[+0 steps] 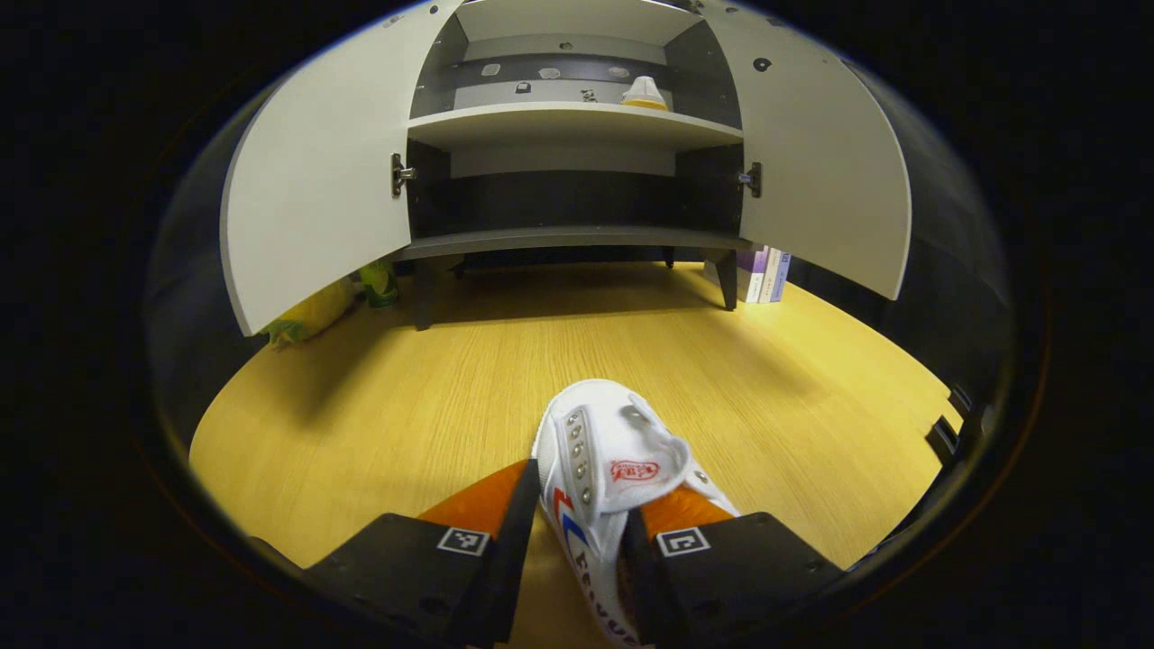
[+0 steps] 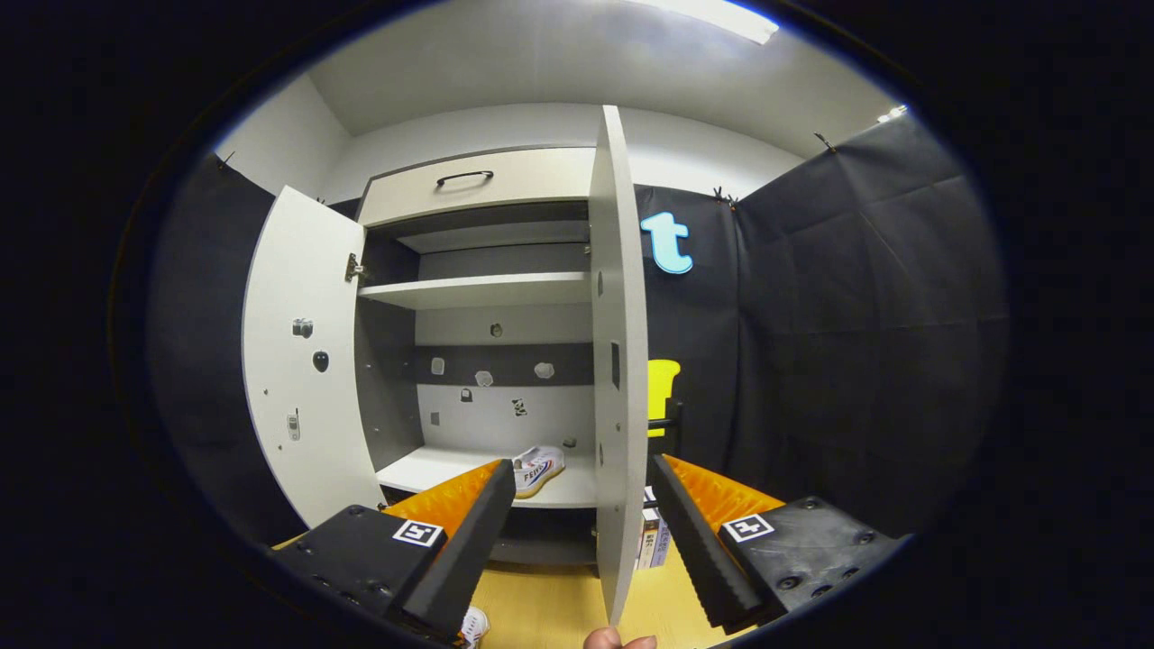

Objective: Grab one shoe with the right hand and put it into the shoe cabinet, grab the other shoe with the left hand and put it into the shoe cabinet; then close the right door with the right hand and the left door with the left hand.

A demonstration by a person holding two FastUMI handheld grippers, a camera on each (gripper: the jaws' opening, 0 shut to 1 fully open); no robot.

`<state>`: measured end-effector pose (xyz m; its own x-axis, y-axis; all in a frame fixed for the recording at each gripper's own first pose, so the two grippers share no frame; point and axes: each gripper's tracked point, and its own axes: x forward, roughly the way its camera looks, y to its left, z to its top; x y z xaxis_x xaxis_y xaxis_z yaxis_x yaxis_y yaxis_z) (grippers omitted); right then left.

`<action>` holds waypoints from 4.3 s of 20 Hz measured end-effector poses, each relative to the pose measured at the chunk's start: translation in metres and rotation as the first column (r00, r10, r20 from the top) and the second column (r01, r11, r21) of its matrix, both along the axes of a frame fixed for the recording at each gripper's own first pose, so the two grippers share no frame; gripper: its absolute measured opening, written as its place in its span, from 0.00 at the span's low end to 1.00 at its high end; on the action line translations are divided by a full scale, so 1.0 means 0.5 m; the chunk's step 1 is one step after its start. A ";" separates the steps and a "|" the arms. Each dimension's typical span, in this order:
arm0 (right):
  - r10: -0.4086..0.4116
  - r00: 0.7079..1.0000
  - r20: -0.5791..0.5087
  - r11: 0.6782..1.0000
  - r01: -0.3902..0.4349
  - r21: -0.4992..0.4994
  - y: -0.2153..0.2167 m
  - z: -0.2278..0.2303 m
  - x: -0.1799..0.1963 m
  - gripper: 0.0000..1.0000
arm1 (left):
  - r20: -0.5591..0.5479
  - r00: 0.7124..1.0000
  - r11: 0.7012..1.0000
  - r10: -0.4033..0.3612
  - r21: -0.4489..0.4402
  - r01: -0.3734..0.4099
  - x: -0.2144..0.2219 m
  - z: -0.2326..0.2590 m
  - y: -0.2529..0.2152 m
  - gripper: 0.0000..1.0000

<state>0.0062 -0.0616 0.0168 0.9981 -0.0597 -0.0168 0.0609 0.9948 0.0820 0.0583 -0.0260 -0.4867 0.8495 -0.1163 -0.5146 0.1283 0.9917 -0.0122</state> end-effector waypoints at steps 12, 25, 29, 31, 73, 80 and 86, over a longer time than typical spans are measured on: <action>-0.006 1.000 -0.017 0.999 0.007 0.042 -0.053 -0.017 -0.019 0.96 | -0.129 0.984 0.992 0.121 -0.007 -0.123 -0.007 0.089 0.065 0.05; -0.022 0.995 -0.099 0.997 0.029 0.076 -0.129 -0.096 -0.018 0.97 | 0.055 0.983 0.980 0.173 -0.111 -0.166 0.139 0.600 0.047 0.05; -0.013 0.993 -0.116 0.996 0.023 0.086 -0.132 -0.112 -0.015 0.98 | 0.101 0.978 0.981 0.183 -0.089 -0.174 0.249 0.704 0.051 0.05; -0.014 0.994 -0.112 0.997 0.023 0.080 -0.138 -0.112 -0.013 0.98 | 0.109 0.974 0.977 0.199 -0.101 -0.188 0.311 0.740 0.058 0.05; -0.056 0.988 -0.147 0.988 0.076 0.136 -0.264 -0.120 -0.013 0.98 | 0.238 0.935 0.960 0.264 0.032 -0.279 0.715 0.808 0.092 0.88; -0.029 0.989 -0.143 0.990 0.049 0.134 -0.256 -0.109 -0.001 0.98 | 0.444 0.879 0.983 0.176 -0.033 -0.181 0.515 0.995 0.026 0.91; -0.011 0.991 -0.130 0.989 0.030 0.146 -0.257 -0.091 0.040 0.98 | 0.501 0.858 0.994 0.110 -0.069 -0.086 0.297 1.059 -0.036 0.94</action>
